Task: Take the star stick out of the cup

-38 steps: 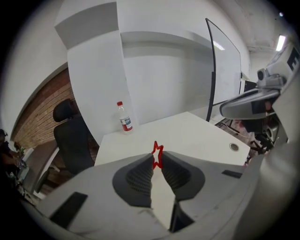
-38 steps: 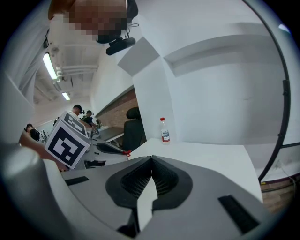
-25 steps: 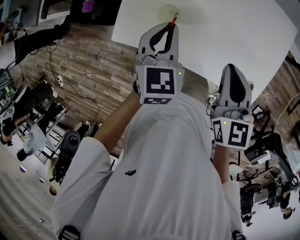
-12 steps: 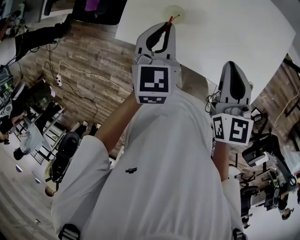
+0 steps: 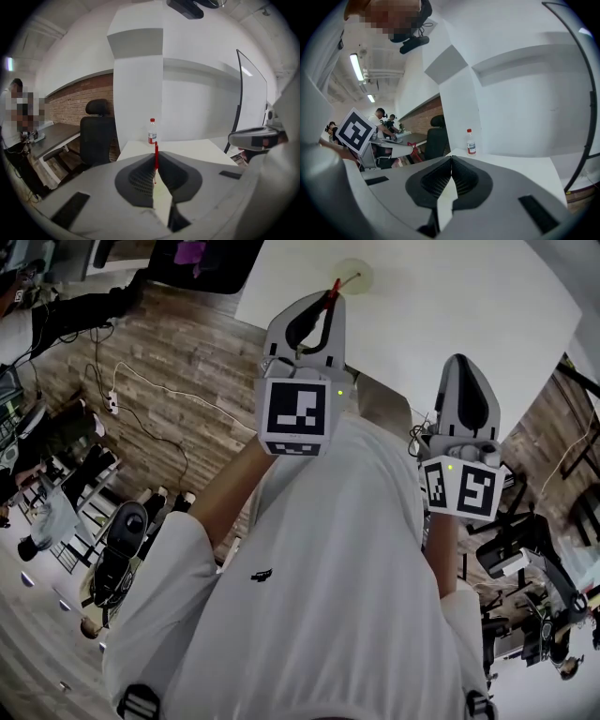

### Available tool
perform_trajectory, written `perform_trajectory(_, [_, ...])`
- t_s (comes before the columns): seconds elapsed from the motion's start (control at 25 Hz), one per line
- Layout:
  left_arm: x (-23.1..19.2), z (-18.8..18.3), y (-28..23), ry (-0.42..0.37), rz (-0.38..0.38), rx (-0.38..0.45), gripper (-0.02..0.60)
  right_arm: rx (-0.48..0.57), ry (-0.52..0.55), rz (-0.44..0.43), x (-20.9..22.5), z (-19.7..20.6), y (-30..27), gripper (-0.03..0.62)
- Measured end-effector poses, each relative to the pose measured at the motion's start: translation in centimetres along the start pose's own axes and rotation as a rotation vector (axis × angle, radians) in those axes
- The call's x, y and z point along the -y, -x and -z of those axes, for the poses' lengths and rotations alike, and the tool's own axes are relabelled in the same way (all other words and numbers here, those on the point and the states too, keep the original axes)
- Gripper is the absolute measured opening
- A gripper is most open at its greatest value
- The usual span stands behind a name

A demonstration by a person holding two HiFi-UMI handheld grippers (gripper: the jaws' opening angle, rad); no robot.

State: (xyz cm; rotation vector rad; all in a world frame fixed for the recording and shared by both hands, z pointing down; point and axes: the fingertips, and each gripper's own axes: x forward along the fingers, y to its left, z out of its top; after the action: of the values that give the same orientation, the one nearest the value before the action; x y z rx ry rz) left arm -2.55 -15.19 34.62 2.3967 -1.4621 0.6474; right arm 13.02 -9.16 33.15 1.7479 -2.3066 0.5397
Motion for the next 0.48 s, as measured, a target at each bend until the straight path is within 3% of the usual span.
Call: perform_trajectory(0.48, [-1.8, -1.9, 5.3, 0.041, -0.029, 0.058, 0.023, 0.063, 0.069, -0.001, -1.0, -3.0, 0.9, 0.003])
